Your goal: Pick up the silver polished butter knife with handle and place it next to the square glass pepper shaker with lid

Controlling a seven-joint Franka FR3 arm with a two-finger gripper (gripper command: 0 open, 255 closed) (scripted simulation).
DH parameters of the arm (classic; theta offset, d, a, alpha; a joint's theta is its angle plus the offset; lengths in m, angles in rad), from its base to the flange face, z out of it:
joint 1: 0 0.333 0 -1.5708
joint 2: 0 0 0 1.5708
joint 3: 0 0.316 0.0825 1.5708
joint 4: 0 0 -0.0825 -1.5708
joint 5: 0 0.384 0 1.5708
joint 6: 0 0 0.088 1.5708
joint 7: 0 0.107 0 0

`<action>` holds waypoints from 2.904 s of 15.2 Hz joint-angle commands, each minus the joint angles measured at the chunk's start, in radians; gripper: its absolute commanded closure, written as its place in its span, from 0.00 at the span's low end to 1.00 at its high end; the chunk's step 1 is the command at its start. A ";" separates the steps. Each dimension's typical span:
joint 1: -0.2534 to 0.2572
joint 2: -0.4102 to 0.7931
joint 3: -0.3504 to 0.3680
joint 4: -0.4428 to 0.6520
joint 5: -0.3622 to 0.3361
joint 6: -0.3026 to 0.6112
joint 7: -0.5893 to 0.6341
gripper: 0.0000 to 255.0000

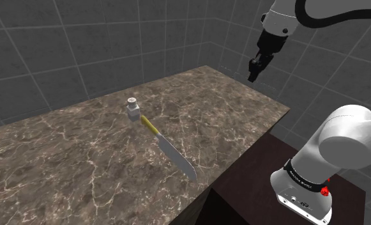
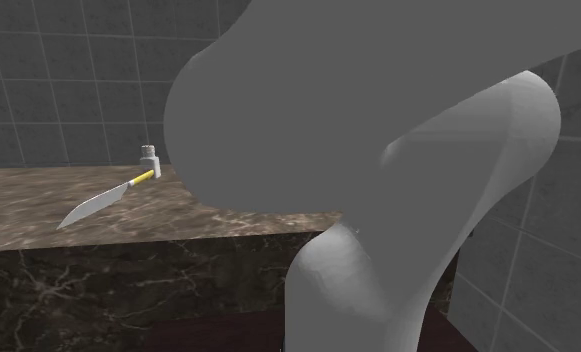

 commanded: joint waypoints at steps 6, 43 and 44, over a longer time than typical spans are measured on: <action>0.069 0.105 0.163 0.068 0.098 0.035 0.173 1.00; 0.209 1.073 0.704 0.843 -0.221 0.102 0.984 1.00; 0.209 1.076 0.703 0.833 -0.224 0.114 0.987 1.00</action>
